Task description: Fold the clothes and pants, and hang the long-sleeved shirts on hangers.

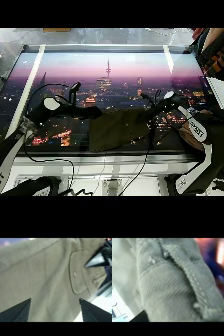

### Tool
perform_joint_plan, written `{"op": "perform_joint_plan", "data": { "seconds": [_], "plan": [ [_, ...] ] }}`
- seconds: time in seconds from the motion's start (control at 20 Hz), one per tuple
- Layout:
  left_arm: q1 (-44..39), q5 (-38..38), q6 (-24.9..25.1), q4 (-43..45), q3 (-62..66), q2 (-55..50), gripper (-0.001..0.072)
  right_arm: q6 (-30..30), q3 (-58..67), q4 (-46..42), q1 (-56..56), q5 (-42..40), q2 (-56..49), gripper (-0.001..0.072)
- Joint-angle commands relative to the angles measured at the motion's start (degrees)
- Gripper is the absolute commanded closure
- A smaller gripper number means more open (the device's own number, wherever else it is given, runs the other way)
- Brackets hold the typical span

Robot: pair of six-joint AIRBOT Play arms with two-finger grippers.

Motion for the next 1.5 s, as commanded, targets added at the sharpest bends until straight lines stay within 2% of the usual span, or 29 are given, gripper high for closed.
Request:
{"op": "perform_joint_plan", "data": {
  "seconds": [0.0,0.05,0.15,0.2,0.3,0.35,0.6,0.7,0.85,1.05,1.45],
  "plan": [
    [3.74,0.22,2.36,0.22,0.09,1.62,0.0142,3.26,6.8,0.96,0.74,4.04,3.04,0.0651],
    [5.16,0.2,3.39,0.17,0.2,3.02,0.0253,4.52,9.29,0.5,0.59,3.1,5.14,0.0651],
    [7.67,-0.02,5.51,0.22,1.57,6.32,0.0276,8.61,14.56,-2.25,0.04,0.22,9.6,0.0651],
    [8.81,-0.02,7.48,0.22,2.75,8.31,0.0326,11.72,17.22,-4.11,-0.39,-0.87,12.0,0.0651],
    [10.6,0.0,12.28,0.22,5.22,12.5,0.0658,18.47,21.84,-7.23,-1.57,-1.97,16.37,0.0651],
    [11.15,0.11,13.99,0.15,6.12,14.58,0.0691,21.84,24.3,-9.35,-2.23,-2.8,18.53,0.0651],
    [11.78,0.24,15.1,4.92,6.6,23.45,0.0691,36.92,35.65,-25.51,-8.37,-2.69,27.47,0.0651],
    [11.78,0.22,15.08,5.97,6.6,25.16,0.0691,40.63,38.66,-32.79,-13.29,0.92,29.62,0.0651],
    [11.78,0.2,15.08,5.99,6.6,26.08,0.0691,41.35,41.33,-38.18,-23.65,7.93,30.97,0.0651],
    [11.78,0.2,15.08,6.03,6.58,26.05,0.0691,42.1,41.31,-40.68,-39.82,12.87,31.58,0.065],
    [11.78,0.24,15.1,6.01,6.58,26.05,0.0691,45.51,40.87,-43.01,-69.85,16.61,31.32,0.0651]
  ]
}}
